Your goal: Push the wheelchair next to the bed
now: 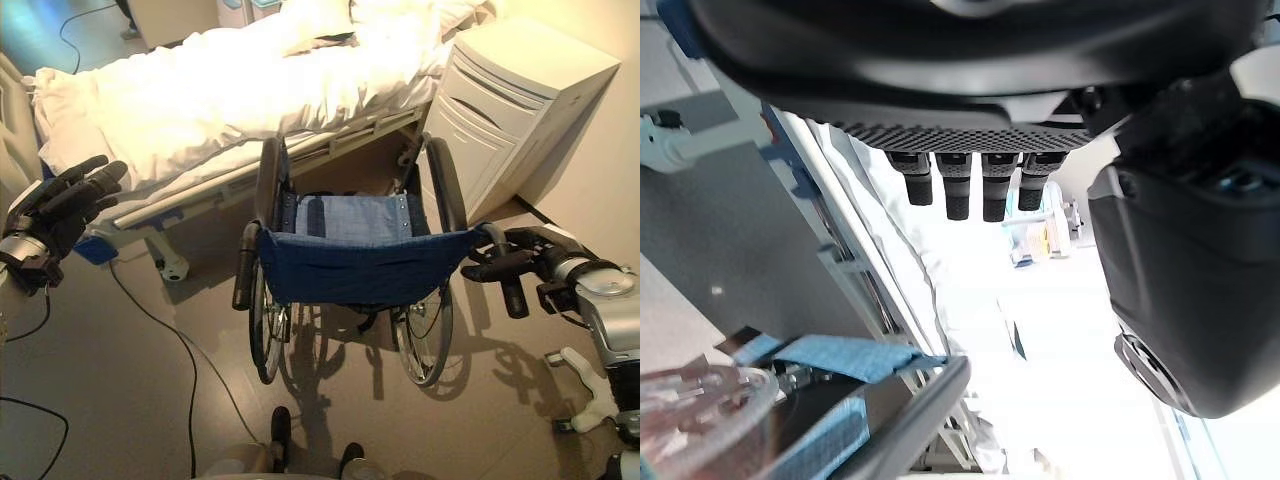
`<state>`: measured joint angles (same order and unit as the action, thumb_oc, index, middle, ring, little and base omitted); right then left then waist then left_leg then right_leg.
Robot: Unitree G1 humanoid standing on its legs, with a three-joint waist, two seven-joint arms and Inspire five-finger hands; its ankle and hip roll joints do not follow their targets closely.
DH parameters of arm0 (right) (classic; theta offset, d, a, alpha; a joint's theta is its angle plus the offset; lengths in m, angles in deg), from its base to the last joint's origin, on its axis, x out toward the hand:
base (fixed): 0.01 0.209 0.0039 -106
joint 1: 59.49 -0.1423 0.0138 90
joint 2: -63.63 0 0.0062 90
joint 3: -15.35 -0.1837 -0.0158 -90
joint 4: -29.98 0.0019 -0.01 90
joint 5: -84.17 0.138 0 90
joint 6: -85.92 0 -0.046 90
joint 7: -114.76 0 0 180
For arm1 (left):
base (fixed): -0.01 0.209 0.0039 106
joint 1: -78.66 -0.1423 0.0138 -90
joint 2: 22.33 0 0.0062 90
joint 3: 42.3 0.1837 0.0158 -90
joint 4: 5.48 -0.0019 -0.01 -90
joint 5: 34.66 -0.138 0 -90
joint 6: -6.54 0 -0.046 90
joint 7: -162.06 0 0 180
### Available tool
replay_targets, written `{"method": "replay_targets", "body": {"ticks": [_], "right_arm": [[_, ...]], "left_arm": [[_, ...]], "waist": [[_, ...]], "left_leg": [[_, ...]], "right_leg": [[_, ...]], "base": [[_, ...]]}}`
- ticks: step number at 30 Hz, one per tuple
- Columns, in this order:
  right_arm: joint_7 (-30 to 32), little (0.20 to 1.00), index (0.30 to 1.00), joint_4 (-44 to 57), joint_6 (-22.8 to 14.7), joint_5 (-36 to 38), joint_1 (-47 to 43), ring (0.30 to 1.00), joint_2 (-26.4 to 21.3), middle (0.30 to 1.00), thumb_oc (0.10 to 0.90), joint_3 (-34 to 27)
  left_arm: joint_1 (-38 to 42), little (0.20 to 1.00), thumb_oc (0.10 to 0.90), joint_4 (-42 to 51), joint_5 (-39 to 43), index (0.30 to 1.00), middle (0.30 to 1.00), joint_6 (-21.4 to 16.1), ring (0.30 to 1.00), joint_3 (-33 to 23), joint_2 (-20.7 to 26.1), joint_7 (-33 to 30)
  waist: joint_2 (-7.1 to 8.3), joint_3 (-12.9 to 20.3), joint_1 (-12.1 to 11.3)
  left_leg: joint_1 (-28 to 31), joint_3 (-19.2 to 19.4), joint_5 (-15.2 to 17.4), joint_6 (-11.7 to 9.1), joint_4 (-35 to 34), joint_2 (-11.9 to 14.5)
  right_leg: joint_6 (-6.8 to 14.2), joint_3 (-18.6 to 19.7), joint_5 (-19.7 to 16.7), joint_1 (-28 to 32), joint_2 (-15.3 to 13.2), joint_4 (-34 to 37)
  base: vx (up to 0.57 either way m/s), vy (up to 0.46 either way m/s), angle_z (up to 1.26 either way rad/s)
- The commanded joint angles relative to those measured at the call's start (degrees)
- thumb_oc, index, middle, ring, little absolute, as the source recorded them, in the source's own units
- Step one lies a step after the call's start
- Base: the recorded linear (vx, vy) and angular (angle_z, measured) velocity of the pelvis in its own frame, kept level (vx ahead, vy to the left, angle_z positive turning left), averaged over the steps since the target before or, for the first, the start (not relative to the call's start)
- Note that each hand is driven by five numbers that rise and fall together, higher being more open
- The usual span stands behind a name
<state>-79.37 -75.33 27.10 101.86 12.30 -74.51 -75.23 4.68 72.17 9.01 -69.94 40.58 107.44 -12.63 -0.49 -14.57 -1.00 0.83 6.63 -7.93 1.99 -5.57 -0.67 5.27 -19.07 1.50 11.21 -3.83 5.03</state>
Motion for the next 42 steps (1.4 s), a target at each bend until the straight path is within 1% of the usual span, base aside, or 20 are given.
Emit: {"method": "replay_targets", "body": {"ticks": [1,8,12,15,16,17,18,19,20,21,22,23,24,25,27,28,29,30,33,42], "right_arm": [[8.24,0.900,0.900,-1.52,-13.72,-12.18,-14.26,0.900,-17.04,0.900,0.800,-3.24],[9.54,0.900,0.900,0.69,-12.67,-14.16,-10.65,0.900,-19.30,0.900,0.800,-6.87],[10.34,0.900,0.900,0.31,-13.77,-14.79,-8.70,0.900,-19.86,0.900,0.800,-8.95],[11.45,0.900,0.900,0.65,-13.34,-11.37,-5.21,0.900,-19.92,0.900,0.800,-12.51],[11.67,0.900,0.900,0.65,-12.85,-8.95,-4.29,0.900,-19.56,0.900,0.800,-13.54],[10.88,0.900,0.900,0.50,-12.08,-2.50,-3.42,0.900,-18.71,0.900,0.800,-14.72],[10.70,0.900,0.900,0.57,-11.62,1.18,-2.89,0.900,-18.26,0.900,0.800,-15.32],[10.39,0.900,0.900,1.32,-10.57,7.02,-1.25,0.900,-15.97,0.900,0.800,-16.85],[10.88,0.900,0.900,1.48,-10.38,8.03,-0.59,0.900,-15.21,0.900,0.800,-17.38],[12.40,0.900,0.900,1.30,-10.26,11.08,1.88,0.900,-11.98,0.900,0.800,-19.23],[12.44,0.900,0.900,0.89,-10.59,12.13,2.58,0.900,-10.97,0.900,0.800,-19.85],[13.25,0.900,0.900,0.38,-10.86,18.26,3.99,0.900,-8.18,0.900,0.800,-21.13],[13.71,0.900,0.900,0.49,-10.85,19.18,4.29,0.900,-7.86,0.900,0.800,-21.40],[14.27,0.900,0.900,0.47,-11.16,25.35,4.81,0.900,-5.06,0.900,0.800,-22.37],[14.78,0.900,0.900,-0.15,-11.90,32.73,4.80,0.900,-1.92,0.900,0.800,-23.84],[14.78,0.900,0.900,-0.34,-12.13,33.71,4.86,0.900,-1.62,0.900,0.800,-24.08],[15.60,0.900,0.900,-1.12,-13.33,38.58,4.69,0.900,-0.45,0.900,0.800,-24.96],[16.08,0.900,0.900,-1.52,-13.95,40.94,4.45,0.900,-0.02,0.900,0.800,-25.44],[18.12,0.900,0.900,-2.89,-16.09,46.37,3.86,0.900,0.14,0.900,0.800,-26.45],[19.68,0.900,0.900,-6.11,-19.38,49.44,2.72,0.900,-3.42,0.900,0.800,-27.57]], "left_arm": [[5.50,0.900,0.800,2.29,2.02,0.900,0.900,-4.37,0.900,-1.60,6.66,-1.43],[1.51,0.900,0.800,4.23,1.73,0.900,0.900,-4.90,0.900,-3.99,5.75,-2.10],[0.55,0.900,0.800,4.75,1.79,0.900,0.900,-5.10,0.900,-4.57,5.41,-2.43],[-1.30,0.900,0.800,5.36,2.22,0.900,0.900,-5.34,0.900,-6.05,5.17,-2.57],[-1.56,0.900,0.800,5.59,2.22,0.900,0.900,-5.23,0.900,-6.26,5.02,-2.63],[-2.00,0.900,0.800,5.60,2.07,0.900,0.900,-5.20,0.900,-6.72,4.79,-2.31],[-2.27,0.900,0.800,5.67,1.97,0.900,0.900,-5.19,0.900,-6.97,4.67,-2.24],[-2.82,0.900,0.800,5.80,1.57,0.900,0.900,-5.38,0.900,-7.16,3.87,-2.25],[-3.00,0.900,0.800,5.79,1.37,0.900,0.900,-5.51,0.900,-7.24,3.63,-2.18],[-3.86,0.900,0.800,5.23,0.60,0.900,0.900,-6.09,0.900,-7.80,2.63,-1.44],[-4.11,0.900,0.800,5.11,0.42,0.900,0.900,-6.27,0.900,-7.94,2.33,-1.28],[-4.61,0.900,0.800,4.89,-0.01,0.900,0.900,-6.75,0.900,-7.84,1.49,-1.16],[-4.65,0.900,0.800,4.91,-0.07,0.900,0.900,-6.81,0.900,-7.79,1.46,-1.15],[-4.93,0.900,0.800,4.60,-0.30,0.900,0.900,-7.04,0.900,-7.91,0.89,-1.06],[-5.17,0.900,0.800,3.90,-0.76,0.900,0.900,-7.63,0.900,-8.03,0.10,-0.75],[-5.21,0.900,0.800,3.72,-0.77,0.900,0.900,-7.76,0.900,-8.07,0.08,-0.64],[-5.21,0.900,0.800,3.19,-0.93,0.900,0.900,-8.12,0.900,-8.07,-0.20,-0.59],[-4.99,0.900,0.800,2.73,-0.79,0.900,0.900,-8.27,0.900,-7.92,-0.15,-0.51],[-4.47,0.900,0.800,1.07,-0.22,0.900,0.900,-9.13,0.900,-7.53,0.32,0.29],[-3.37,0.900,0.800,-1.21,1.72,0.900,0.900,-9.67,0.900,-6.41,2.27,0.11]], "waist": [[3.59,7.89,-0.80],[4.05,7.62,-0.47],[4.19,7.62,-0.40],[4.32,7.56,-0.14],[4.35,7.57,-0.13],[4.37,7.56,-0.13],[4.40,7.56,-0.10],[4.40,7.52,0.03],[4.41,7.50,0.06],[4.33,7.37,0.14],[4.29,7.34,0.14],[4.23,7.29,0.08],[4.26,7.31,0.05],[4.14,7.23,0.11],[4.04,7.27,0.20],[4.05,7.29,0.21],[3.98,7.40,0.34],[3.94,7.51,0.43],[3.86,7.80,0.64],[3.83,8.47,1.20]], "left_leg": [[8.03,3.84,8.96,-2.42,0.57,-0.85],[8.00,3.32,9.21,-2.04,0.57,-1.04],[7.94,3.39,9.24,-2.00,0.57,-1.04],[7.92,3.51,9.34,-1.92,0.57,-1.09],[7.90,3.48,9.37,-1.94,0.57,-1.07],[7.88,3.57,9.41,-1.98,0.57,-1.06],[7.89,3.64,9.43,-2.01,0.57,-1.04],[7.86,3.75,9.47,-2.07,0.57,-1.03],[7.86,3.78,9.48,-2.07,0.57,-1.02],[7.93,3.92,9.56,-2.10,0.57,-0.94],[7.93,3.94,9.60,-2.12,0.57,-0.91],[7.91,4.00,9.68,-2.17,0.57,-0.87],[7.91,4.01,9.70,-2.18,0.57,-0.87],[7.91,4.17,9.78,-2.24,0.57,-0.82],[7.91,4.35,9.96,-2.35,0.57,-0.78],[7.91,4.38,10.01,-2.37,0.57,-0.77],[7.93,4.53,10.12,-2.41,0.57,-0.78],[7.92,4.63,10.20,-2.44,0.57,-0.81],[7.78,5.03,10.27,-2.62,0.57,-0.75],[7.71,6.00,10.21,-2.71,0.57,-0.87]], "right_leg": [[0.33,4.96,-1.31,-2.89,1.49,-3.07],[0.52,5.68,-1.47,-3.19,1.78,-3.18],[0.61,5.81,-1.59,-3.34,1.79,-3.21],[0.74,5.96,-1.70,-3.51,1.80,-3.26],[0.80,6.02,-1.69,-3.55,1.80,-3.29],[0.86,5.96,-1.74,-3.65,1.76,-3.33],[0.89,5.92,-1.78,-3.69,1.73,-3.33],[0.93,5.85,-1.85,-3.78,1.64,-3.29],[0.93,5.82,-1.86,-3.79,1.61,-3.28],[0.95,5.73,-1.90,-3.79,1.50,-3.27],[0.96,5.72,-1.92,-3.74,1.48,-3.21],[1.01,5.63,-2.03,-3.64,1.42,-2.97],[1.01,5.62,-2.05,-3.63,1.41,-2.92],[1.07,5.62,-2.13,-3.67,1.36,-2.80],[1.19,5.53,-2.18,-3.78,1.27,-2.75],[1.21,5.51,-2.19,-3.78,1.26,-2.71],[1.27,5.48,-2.26,-3.76,1.24,-2.54],[1.34,5.46,-2.29,-3.78,1.24,-2.44],[1.48,5.38,-2.42,-4.00,1.21,-2.20],[1.61,5.45,-2.62,-4.36,1.16,-2.04]], "base": [[-0.02,-0.023,0.13],[0.00,-0.006,0.03],[0.00,0.000,0.00],[0.00,0.000,0.00],[0.00,0.000,0.00],[0.00,0.000,0.00],[0.00,0.000,0.00],[0.00,0.000,0.00],[0.00,0.000,0.00],[0.00,0.000,0.00],[0.00,0.000,0.00],[0.00,0.009,-0.03],[-0.01,0.015,-0.04],[-0.01,0.013,-0.04],[-0.01,0.016,-0.04],[0.00,0.021,-0.04],[0.00,0.000,0.00],[0.00,0.000,0.00],[0.00,0.000,0.00],[0.00,0.003,-0.01]]}}
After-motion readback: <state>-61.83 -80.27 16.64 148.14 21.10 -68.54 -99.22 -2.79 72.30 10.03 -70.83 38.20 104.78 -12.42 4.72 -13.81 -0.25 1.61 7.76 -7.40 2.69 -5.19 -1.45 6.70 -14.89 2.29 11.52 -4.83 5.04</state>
